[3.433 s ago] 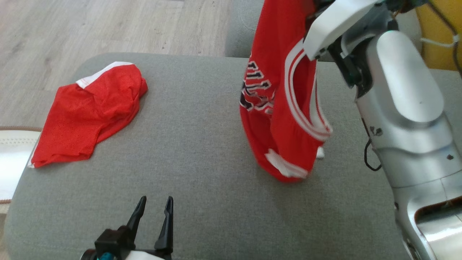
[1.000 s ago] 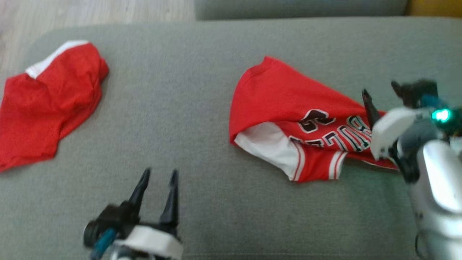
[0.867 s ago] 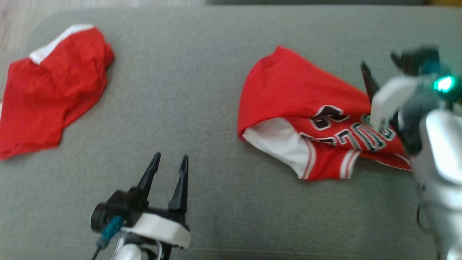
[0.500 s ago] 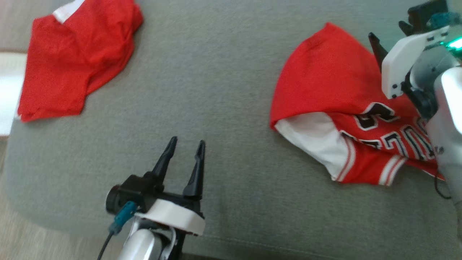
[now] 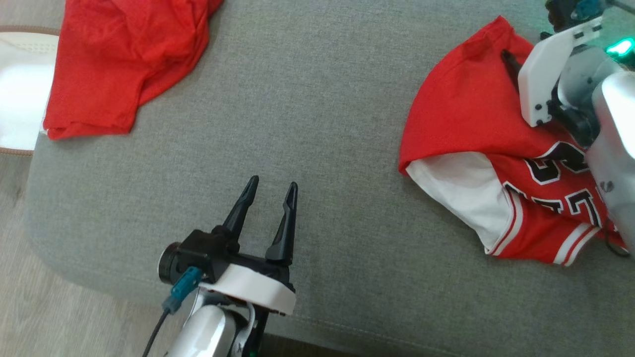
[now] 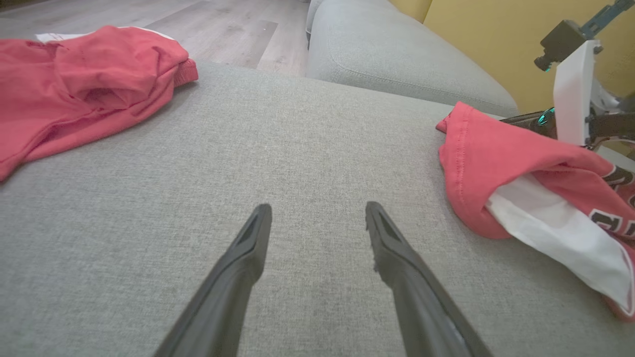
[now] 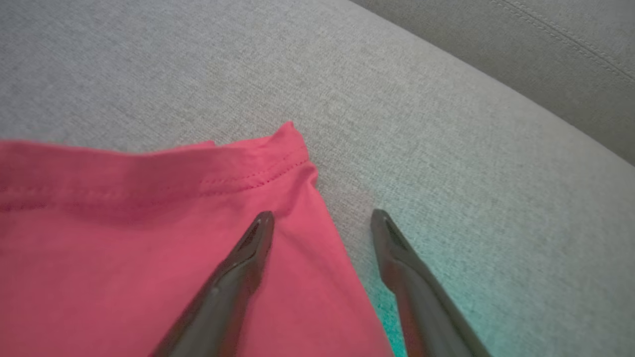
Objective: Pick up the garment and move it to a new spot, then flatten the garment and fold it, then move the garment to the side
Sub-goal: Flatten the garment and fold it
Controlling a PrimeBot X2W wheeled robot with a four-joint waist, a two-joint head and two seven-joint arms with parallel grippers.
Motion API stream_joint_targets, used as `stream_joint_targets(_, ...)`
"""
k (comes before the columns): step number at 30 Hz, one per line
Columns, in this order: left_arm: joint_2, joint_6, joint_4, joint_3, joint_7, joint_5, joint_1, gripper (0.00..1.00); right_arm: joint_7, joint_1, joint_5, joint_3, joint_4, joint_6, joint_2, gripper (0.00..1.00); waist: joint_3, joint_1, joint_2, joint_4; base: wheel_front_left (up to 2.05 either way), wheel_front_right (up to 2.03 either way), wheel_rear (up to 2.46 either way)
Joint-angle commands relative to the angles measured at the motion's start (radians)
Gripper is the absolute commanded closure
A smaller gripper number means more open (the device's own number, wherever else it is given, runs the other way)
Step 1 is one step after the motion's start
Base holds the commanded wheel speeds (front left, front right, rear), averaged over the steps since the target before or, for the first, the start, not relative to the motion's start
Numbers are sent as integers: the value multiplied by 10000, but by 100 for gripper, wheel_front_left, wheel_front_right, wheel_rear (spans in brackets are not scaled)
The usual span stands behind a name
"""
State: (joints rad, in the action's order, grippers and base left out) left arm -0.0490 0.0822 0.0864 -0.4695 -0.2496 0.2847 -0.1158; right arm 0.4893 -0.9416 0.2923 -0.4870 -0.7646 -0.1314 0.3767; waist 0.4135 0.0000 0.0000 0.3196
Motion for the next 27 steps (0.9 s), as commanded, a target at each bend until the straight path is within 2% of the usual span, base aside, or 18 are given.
stream_joint_targets(1, -12, 67, -336, 280, -122, 77, -203, 0, 185, 11, 226, -374, 107, 7, -69, 76, 18, 0, 0, -11, 0, 0, 0)
stream_joint_targets(2, -12, 73, -333, 266, -122, 80, -216, 0, 260, 26, 432, -565, 129, 7, -81, 100, 20, 0, 0, -14, 0, 0, 0)
stream_joint_targets(5, -12, 90, -307, 253, -122, 95, -254, 0, 59, -92, 862, -745, 238, 7, 6, 100, 3, 0, 0, -32, 0, 0, 0)
stream_joint_targets(9, -12, 107, -235, 302, -122, 100, -236, 0, -998, -432, 736, -310, 172, 7, -111, 100, -197, 0, 0, -84, 0, 0, 0)
stream_joint_targets(16, -12, 105, -162, 371, -122, 107, -47, 0, -2451, -1157, -322, 735, -255, 7, -590, 100, -780, 0, 0, -217, 0, 0, 0)
stream_joint_targets(27, -12, 82, -74, 340, -122, 112, 517, 0, -3569, -2260, -1783, 2349, -391, 7, -968, 100, -1663, 0, 0, -487, 0, 0, 0)
